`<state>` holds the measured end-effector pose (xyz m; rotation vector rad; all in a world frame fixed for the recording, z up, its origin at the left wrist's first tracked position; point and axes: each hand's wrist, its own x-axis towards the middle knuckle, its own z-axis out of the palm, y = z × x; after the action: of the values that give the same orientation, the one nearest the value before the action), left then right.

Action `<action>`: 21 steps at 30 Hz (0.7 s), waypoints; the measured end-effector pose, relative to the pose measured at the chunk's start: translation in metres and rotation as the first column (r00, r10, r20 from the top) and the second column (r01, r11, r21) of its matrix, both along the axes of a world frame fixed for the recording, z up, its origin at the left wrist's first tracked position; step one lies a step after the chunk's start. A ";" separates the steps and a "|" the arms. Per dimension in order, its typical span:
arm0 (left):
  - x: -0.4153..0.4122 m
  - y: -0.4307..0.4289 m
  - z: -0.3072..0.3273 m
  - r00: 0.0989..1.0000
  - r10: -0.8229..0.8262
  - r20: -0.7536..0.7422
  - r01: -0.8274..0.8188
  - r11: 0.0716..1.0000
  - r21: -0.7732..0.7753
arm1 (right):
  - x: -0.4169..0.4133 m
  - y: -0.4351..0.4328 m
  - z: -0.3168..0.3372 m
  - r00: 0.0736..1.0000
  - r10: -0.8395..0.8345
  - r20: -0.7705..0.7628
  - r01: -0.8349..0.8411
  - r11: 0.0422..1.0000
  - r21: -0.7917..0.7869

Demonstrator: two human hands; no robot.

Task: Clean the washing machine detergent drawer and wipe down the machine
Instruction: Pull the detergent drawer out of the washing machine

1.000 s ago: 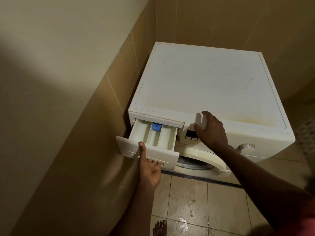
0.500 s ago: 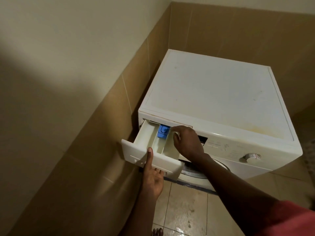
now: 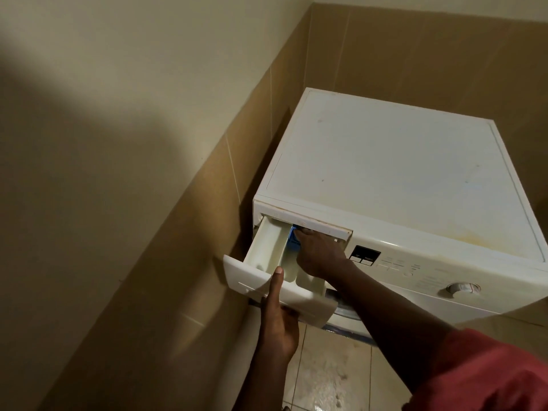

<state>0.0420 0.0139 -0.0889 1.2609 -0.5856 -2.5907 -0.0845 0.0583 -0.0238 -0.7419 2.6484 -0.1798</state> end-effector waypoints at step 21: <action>0.010 -0.004 -0.008 0.995 -0.082 0.053 0.082 0.997 -0.005 | 0.019 0.003 -0.009 0.971 0.120 -0.206 -0.081 0.979 0.188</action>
<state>0.0518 0.0094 -0.0969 1.3334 -0.6698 -2.6257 -0.0660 0.0608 -0.0328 -0.8773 2.7729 0.1747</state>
